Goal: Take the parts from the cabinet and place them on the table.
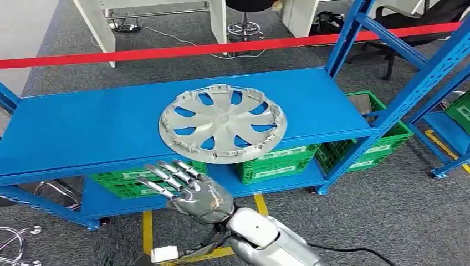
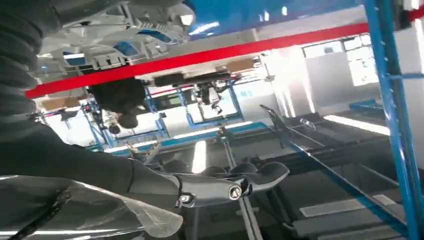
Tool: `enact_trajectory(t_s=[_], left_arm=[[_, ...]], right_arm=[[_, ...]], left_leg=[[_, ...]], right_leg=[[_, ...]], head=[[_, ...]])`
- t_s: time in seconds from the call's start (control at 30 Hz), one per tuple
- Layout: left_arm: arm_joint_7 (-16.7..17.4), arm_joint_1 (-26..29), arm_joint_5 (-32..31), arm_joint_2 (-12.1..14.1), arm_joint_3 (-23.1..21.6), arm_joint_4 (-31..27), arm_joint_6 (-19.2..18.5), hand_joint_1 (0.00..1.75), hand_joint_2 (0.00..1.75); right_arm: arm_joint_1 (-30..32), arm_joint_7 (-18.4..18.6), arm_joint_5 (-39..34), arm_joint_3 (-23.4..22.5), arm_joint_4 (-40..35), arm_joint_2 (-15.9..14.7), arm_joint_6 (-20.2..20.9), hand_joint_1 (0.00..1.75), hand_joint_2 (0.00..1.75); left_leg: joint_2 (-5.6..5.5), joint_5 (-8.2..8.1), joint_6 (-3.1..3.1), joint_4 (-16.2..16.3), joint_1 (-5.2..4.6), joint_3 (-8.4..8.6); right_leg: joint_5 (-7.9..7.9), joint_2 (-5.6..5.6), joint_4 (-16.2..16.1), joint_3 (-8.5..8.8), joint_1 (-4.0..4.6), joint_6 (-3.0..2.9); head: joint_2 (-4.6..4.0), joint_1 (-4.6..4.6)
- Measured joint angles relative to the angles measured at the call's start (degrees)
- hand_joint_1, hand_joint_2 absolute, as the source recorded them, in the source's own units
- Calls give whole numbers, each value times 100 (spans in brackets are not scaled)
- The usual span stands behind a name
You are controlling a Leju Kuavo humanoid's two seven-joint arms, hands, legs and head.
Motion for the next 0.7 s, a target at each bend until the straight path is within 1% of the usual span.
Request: enact_trajectory(t_s=[0.07,0.2,0.33,0.53,0.6,0.63,0.7], left_arm=[[0,-28,11,-4,-41,0,-35,0,0],[0,-58,17,-4,-135,0,-89,0,0],[0,-86,9,-20,-181,0,-157,0,0],[-61,-110,28,-74,-284,0,-222,0,0],[-90,-118,39,-87,-299,0,-243,0,0],[-107,-123,44,-92,-321,0,-275,0,0],[-107,-139,63,-107,-380,0,-321,0,0]], right_arm=[[-184,227,91,20,254,35,0,0,175],[-367,347,179,30,598,83,0,0,175],[-584,695,232,142,1025,92,0,0,175],[-794,873,321,157,1729,109,-2,0,175],[-881,986,326,171,1930,109,-2,0,175],[-947,1107,311,199,2107,109,-2,0,175],[-1135,1210,229,245,2479,129,-2,0,175]], left_leg=[[0,1,1,0,0,0],[0,1,0,1,0,0],[0,1,0,1,0,0],[1,0,1,1,0,-1],[1,0,1,2,0,-1],[1,1,1,2,0,-1],[1,1,1,3,0,0]], right_leg=[[2,-1,0,0,0,3],[2,-1,0,1,0,3],[2,0,0,0,0,3],[2,0,0,0,0,3],[2,0,0,0,0,3],[2,0,0,0,0,3],[3,1,0,-1,0,4]], head=[[0,0],[0,0],[0,0],[0,0],[0,0],[0,0],[0,0]])
